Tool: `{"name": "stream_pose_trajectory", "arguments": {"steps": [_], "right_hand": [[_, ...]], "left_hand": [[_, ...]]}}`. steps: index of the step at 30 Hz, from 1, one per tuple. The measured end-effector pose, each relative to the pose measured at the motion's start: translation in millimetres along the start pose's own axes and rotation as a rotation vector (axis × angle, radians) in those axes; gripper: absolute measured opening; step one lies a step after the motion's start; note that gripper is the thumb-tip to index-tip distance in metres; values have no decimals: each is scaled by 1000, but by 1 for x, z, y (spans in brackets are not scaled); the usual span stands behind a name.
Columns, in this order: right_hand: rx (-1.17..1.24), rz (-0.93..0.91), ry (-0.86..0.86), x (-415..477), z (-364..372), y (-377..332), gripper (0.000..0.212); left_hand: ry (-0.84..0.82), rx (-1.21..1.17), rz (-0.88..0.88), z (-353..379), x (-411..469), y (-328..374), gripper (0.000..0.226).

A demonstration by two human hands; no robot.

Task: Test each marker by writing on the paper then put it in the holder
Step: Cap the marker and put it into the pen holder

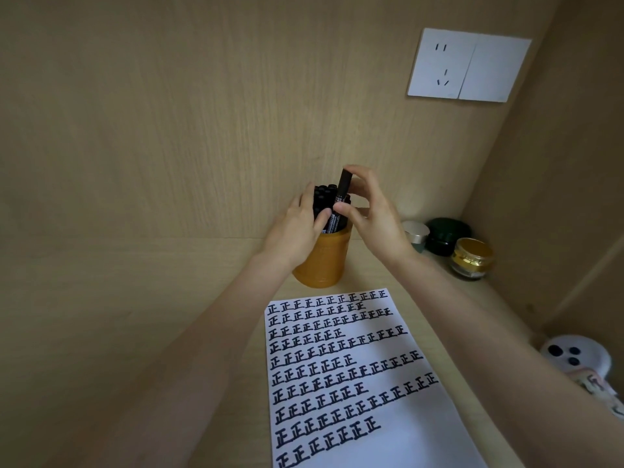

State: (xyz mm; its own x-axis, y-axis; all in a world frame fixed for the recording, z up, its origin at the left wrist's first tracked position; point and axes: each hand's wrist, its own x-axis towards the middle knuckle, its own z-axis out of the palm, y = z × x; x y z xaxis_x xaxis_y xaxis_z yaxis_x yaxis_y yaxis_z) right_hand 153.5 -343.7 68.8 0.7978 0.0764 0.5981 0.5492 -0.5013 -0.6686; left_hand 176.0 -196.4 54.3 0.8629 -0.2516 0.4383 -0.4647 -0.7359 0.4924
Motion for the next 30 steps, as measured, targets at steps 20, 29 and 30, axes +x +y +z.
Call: {"name": "stream_pose_trajectory", "arguments": {"steps": [20,29,30], "right_hand": [[-90,19,-16,-3,3,2,52],[-70,35,-23,-4,2,2,52],[-61,40,-26,-4,2,1,52]], "left_hand": [[32,-82,-94,6,6,0,54],[71,-117,-199,10,10,5,48],[53,-132,-202,9,11,5,48]]}}
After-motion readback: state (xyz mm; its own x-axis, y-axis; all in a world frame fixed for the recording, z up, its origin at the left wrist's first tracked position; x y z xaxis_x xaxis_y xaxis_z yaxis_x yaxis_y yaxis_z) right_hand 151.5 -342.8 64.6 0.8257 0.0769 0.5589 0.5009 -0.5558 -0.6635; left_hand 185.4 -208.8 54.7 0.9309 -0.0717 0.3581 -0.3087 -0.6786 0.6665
